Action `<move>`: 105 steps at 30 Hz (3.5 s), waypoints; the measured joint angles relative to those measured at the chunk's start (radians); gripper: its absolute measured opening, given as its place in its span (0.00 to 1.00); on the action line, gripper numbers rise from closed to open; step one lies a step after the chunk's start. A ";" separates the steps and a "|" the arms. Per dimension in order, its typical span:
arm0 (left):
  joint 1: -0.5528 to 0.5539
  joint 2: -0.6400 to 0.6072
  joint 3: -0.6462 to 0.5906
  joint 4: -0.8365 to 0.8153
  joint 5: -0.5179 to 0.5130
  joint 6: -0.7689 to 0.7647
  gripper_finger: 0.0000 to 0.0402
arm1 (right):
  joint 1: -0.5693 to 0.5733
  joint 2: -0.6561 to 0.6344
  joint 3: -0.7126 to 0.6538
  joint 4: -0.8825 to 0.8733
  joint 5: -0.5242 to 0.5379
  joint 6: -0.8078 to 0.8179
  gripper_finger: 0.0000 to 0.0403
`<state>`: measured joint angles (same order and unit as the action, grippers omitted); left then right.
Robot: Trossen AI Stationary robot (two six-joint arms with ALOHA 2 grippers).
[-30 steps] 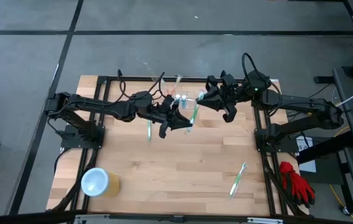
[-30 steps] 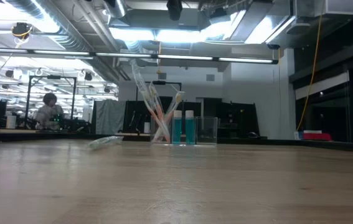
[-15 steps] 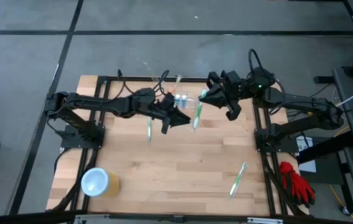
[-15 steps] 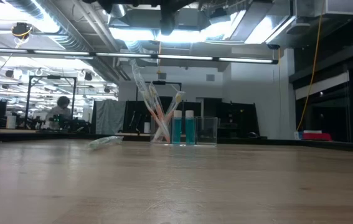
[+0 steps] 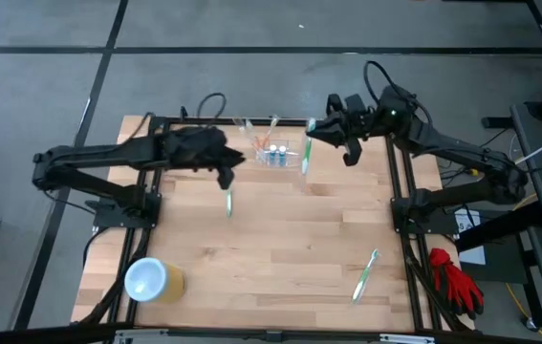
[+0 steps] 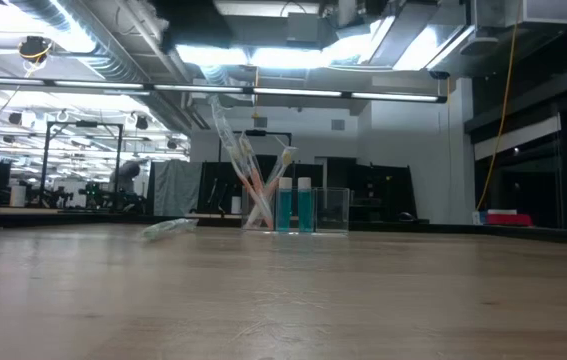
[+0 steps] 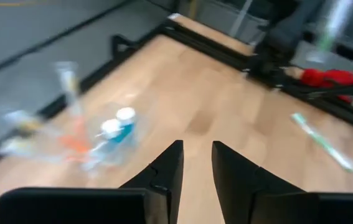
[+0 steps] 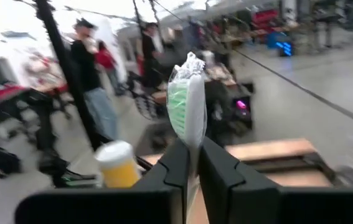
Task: Pick & Place toothbrushing station
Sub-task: Put the middle green toothbrush into the transparent organizer, then put the top green toothbrush into the transparent organizer
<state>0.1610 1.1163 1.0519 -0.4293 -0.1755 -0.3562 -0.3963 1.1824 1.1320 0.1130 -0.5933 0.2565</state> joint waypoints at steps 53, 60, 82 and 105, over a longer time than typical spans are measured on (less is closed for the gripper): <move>-0.169 -0.049 0.000 -0.176 -0.226 -0.114 0.10 | -0.400 0.672 -0.001 0.077 -0.290 -0.346 0.06; -0.208 -0.049 0.000 -0.185 -0.230 -0.137 0.10 | -0.401 0.684 -0.002 -0.054 -0.332 -0.353 0.11; -0.213 -0.049 0.000 -0.234 -0.293 -0.091 0.08 | -0.404 0.580 -0.002 -0.035 -0.349 -0.079 0.58; -0.031 -0.031 -0.262 -0.435 -0.088 -0.943 0.09 | -0.243 0.191 -0.001 -0.253 -0.256 0.061 0.58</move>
<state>0.1300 1.0858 0.7902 -0.8639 -0.2630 -1.2990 -0.6390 1.3730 1.1309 -0.1395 -0.8494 0.3174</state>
